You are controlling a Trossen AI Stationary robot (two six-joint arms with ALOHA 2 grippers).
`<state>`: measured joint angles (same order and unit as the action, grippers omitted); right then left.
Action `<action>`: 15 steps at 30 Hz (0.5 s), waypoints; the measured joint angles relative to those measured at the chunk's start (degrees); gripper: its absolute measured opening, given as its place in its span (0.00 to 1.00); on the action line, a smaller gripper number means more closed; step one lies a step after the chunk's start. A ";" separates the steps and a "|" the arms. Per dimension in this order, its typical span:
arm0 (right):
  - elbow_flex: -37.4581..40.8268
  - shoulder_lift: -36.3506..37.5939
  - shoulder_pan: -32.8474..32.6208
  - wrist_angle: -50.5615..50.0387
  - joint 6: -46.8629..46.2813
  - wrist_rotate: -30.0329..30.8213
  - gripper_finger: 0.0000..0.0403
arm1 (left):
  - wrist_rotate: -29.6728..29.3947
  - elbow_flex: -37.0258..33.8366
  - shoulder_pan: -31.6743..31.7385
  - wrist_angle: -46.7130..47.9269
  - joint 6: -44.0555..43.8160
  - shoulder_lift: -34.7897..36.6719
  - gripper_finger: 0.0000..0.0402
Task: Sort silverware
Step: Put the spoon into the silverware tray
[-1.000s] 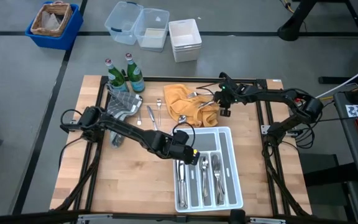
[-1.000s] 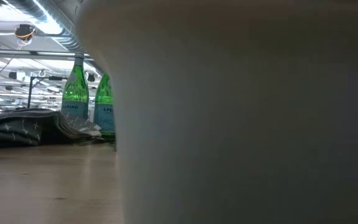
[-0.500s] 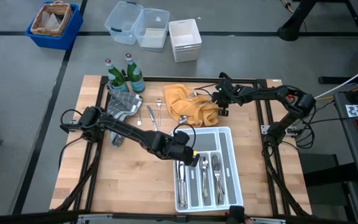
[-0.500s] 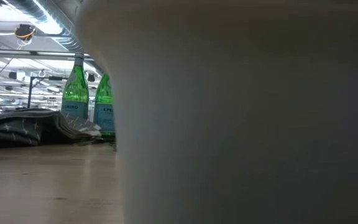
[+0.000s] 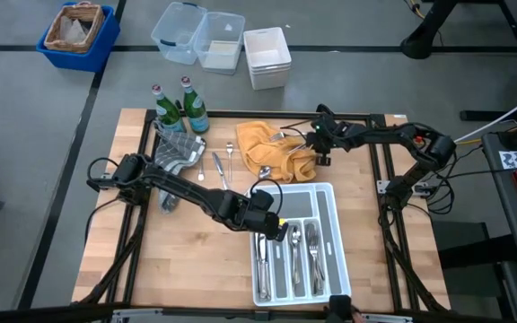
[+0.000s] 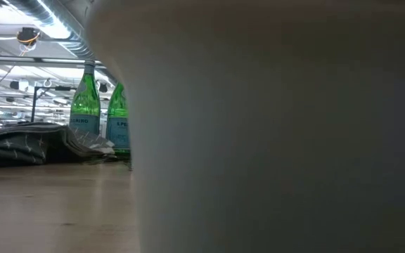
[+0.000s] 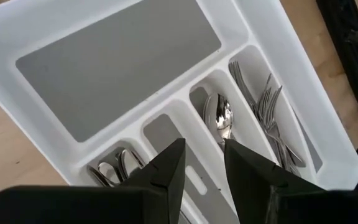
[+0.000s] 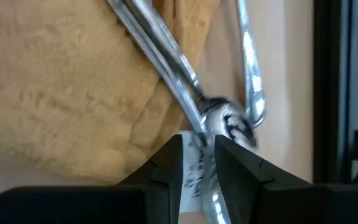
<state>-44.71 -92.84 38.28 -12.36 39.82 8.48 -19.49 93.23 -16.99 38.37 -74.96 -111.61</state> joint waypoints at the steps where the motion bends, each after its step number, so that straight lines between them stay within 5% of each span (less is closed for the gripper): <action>1: -0.36 0.00 0.00 -0.19 0.76 -0.01 0.23 | 0.00 0.00 0.00 0.00 0.00 0.00 0.25; 15: -2.88 -0.07 0.00 -1.80 4.51 -4.60 0.23 | -0.01 0.00 0.29 0.00 -0.22 -0.02 0.25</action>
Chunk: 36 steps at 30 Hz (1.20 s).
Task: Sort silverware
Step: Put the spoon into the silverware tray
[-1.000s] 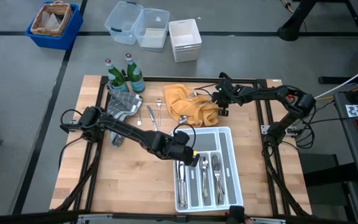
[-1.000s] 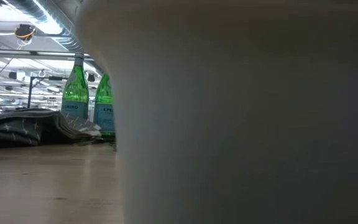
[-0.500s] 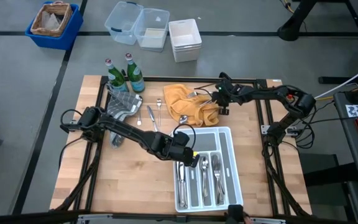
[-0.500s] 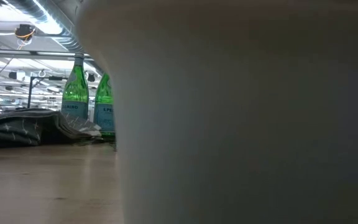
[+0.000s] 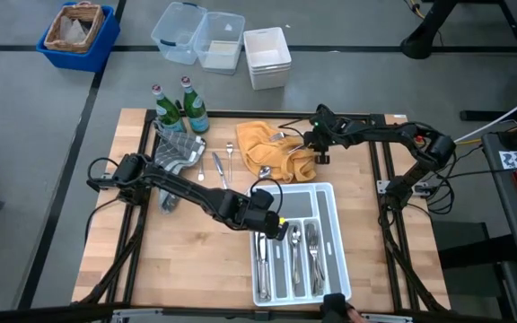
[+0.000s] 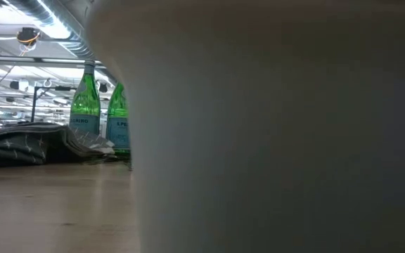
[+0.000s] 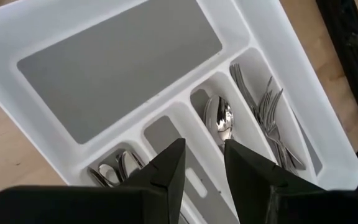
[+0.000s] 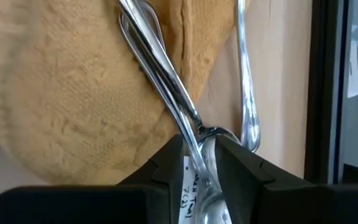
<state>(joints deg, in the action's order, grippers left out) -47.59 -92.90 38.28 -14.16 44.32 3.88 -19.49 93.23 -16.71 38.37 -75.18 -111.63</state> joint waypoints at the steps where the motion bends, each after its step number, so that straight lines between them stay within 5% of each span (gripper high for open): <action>1: 0.00 0.00 0.03 0.17 0.73 0.00 0.23 | 0.01 0.00 0.00 0.00 0.00 0.00 0.25; 14: -0.28 -3.25 6.12 1.46 2.11 -3.84 0.23 | -0.02 0.02 0.65 -0.33 0.16 0.00 0.25; 29: -0.07 -3.45 6.08 -1.07 2.46 -4.52 0.23 | -0.02 0.02 0.63 -0.31 0.20 0.00 0.25; 36: -0.22 -3.58 6.03 -4.12 2.29 -9.03 0.07 | -0.02 0.02 0.63 -0.31 0.20 0.00 0.25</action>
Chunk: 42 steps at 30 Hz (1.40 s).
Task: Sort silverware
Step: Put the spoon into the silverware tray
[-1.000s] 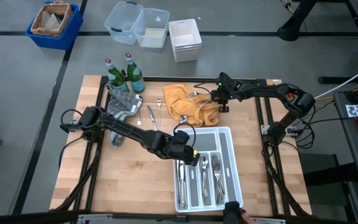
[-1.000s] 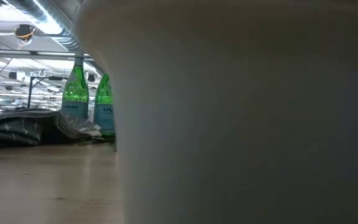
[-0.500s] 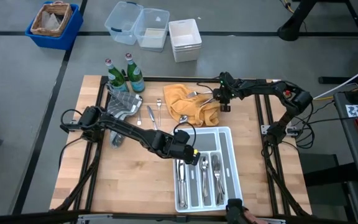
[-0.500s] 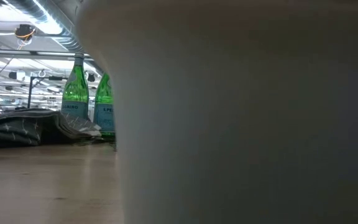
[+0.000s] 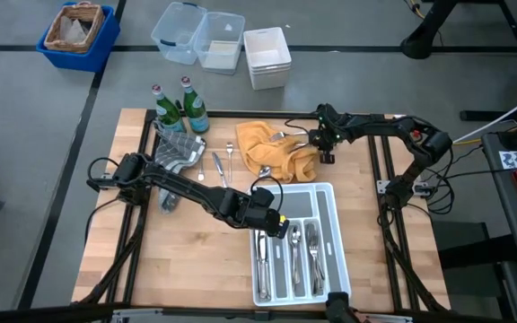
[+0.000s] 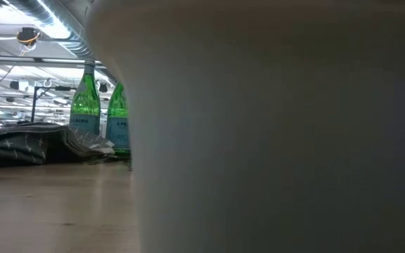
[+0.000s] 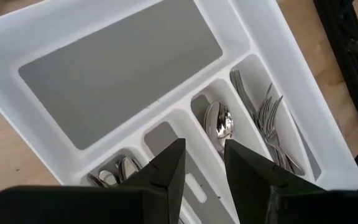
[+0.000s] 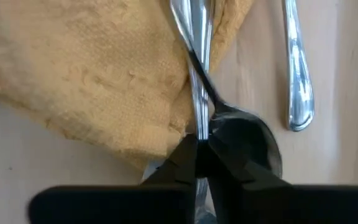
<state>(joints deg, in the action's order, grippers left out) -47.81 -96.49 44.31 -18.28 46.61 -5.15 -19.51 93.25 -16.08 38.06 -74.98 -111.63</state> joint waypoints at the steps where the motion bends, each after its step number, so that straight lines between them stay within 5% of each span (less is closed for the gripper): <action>1: 0.00 0.00 -0.04 -0.02 -0.02 -0.04 0.04 | 0.00 0.00 0.00 -0.02 0.00 0.00 0.25; 15: -0.78 3.23 -0.09 -9.18 -1.58 2.30 0.02 | 0.01 0.00 -0.08 0.17 0.02 0.21 0.25; 29: -13.23 5.81 -0.77 -27.04 -1.82 2.35 0.01 | -0.21 0.07 0.00 1.08 4.81 4.33 0.25; 42: -26.55 5.88 -17.80 -38.68 -1.80 5.72 0.00 | -1.40 0.07 -2.14 11.83 6.45 8.34 0.25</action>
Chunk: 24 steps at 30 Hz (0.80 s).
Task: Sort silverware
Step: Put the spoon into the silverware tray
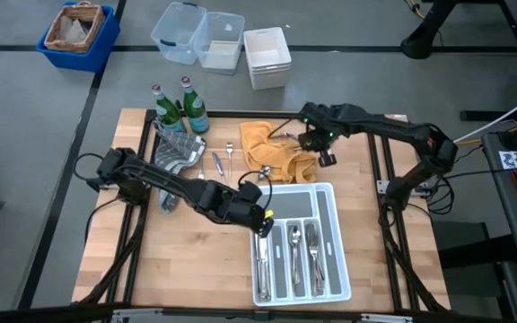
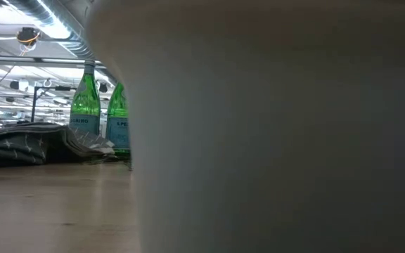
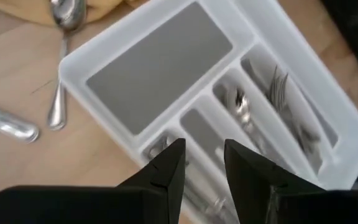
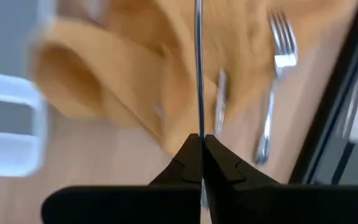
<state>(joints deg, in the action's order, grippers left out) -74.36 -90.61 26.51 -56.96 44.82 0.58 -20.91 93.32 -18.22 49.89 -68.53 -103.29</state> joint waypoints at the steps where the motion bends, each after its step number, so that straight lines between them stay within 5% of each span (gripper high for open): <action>1: -0.72 0.00 -1.85 -0.55 0.02 0.26 0.00 | 0.00 0.00 -0.59 0.76 0.00 0.43 0.25; 12: -4.36 0.02 -26.04 -6.34 0.02 1.07 0.00 | -0.96 -0.02 -10.35 7.03 -1.51 1.91 0.25; 24: -4.36 0.02 -53.79 -2.62 0.02 3.42 0.00 | -4.33 -0.02 -14.79 7.01 -15.31 1.91 0.25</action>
<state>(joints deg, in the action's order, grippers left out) -78.72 -90.59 -27.28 -59.58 44.84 3.99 -25.24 93.30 -33.01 56.90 -83.84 -101.38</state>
